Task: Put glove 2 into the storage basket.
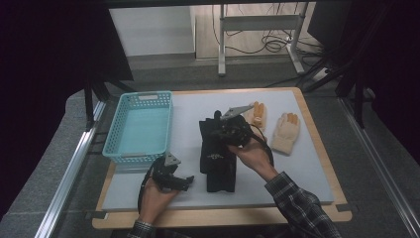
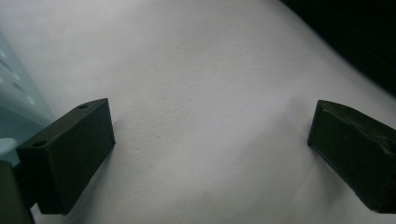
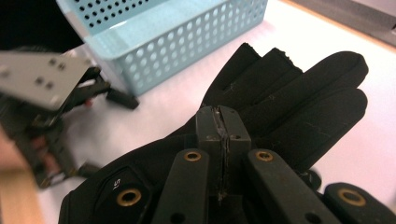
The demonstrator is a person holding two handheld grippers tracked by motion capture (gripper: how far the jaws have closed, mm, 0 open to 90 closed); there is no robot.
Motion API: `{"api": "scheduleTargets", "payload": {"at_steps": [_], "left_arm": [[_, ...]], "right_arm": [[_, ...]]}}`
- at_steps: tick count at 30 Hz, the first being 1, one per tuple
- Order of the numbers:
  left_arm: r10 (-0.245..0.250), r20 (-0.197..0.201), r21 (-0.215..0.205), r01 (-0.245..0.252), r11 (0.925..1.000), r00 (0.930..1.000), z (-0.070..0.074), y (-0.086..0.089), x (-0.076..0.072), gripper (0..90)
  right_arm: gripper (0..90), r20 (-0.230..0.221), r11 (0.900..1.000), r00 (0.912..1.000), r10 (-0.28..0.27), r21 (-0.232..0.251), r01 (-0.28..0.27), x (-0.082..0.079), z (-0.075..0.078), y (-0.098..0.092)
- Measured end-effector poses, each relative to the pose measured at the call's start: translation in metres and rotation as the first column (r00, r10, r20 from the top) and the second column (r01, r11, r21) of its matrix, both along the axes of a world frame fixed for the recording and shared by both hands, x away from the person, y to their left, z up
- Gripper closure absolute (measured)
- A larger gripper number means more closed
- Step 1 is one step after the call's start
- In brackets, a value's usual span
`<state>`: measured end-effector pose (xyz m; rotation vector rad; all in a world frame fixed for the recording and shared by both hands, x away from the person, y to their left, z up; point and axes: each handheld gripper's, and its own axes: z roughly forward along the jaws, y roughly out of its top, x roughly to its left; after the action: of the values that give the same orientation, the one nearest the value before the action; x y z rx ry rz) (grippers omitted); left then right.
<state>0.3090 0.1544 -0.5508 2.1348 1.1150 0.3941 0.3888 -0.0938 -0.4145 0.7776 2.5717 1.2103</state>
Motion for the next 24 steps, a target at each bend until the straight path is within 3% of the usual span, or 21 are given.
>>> {"api": "scheduleTargets", "payload": {"at_steps": [1, 5, 9, 13, 19, 20, 22, 23, 24], "left_arm": [[0.000, 0.000, 0.000, 0.000, 1.0000, 1.0000, 0.000, 0.000, 0.000, 0.8], [0.000, 0.000, 0.000, 0.000, 1.0000, 1.0000, 0.000, 0.000, 0.000, 0.8], [0.000, 0.001, -0.001, 0.000, 1.0000, 1.0000, 0.000, 0.000, 0.000, 0.8], [0.000, 0.001, 0.000, 0.000, 1.0000, 1.0000, 0.000, 0.000, 0.000, 0.8], [-0.002, -0.002, 0.004, 0.002, 1.0000, 1.0000, 0.000, 0.000, 0.000, 0.8], [-0.003, -0.001, 0.005, 0.003, 1.0000, 1.0000, 0.000, 0.000, 0.000, 0.9], [-0.005, -0.002, 0.007, 0.005, 1.0000, 1.0000, 0.000, 0.000, 0.000, 0.8], [-0.005, -0.002, 0.008, 0.005, 1.0000, 1.0000, 0.000, 0.000, 0.000, 0.8], [-0.005, -0.002, 0.007, 0.005, 1.0000, 1.0000, 0.000, 0.000, 0.000, 0.8]], "right_arm": [[87.9, -0.014, 1.000, 0.9999, -0.008, -0.008, 0.008, -0.009, -0.001, -0.008], [87.9, -0.014, 1.000, 0.9998, -0.017, -0.021, 0.017, -0.021, -0.009, -0.019], [87.9, -0.031, 0.999, 0.9990, -0.031, -0.025, 0.030, -0.024, -0.020, -0.024], [87.9, -0.071, 0.998, 0.9958, -0.058, -0.019, 0.057, -0.021, -0.041, -0.025], [87.3, -0.071, 0.995, 0.9928, -0.096, -0.039, 0.093, -0.017, -0.064, -0.023], [85.7, -0.065, 0.993, 0.9920, -0.109, -0.054, 0.105, -0.015, -0.074, -0.023], [83.7, -0.073, 0.993, 0.9921, -0.102, -0.063, 0.098, -0.014, -0.078, -0.023], [73.7, -0.065, 0.993, 0.9931, -0.097, -0.071, 0.092, -0.014, -0.082, -0.023], [73.7, -0.065, 0.993, 0.9931, -0.097, -0.071, 0.092, -0.014, -0.082, -0.023]]}}
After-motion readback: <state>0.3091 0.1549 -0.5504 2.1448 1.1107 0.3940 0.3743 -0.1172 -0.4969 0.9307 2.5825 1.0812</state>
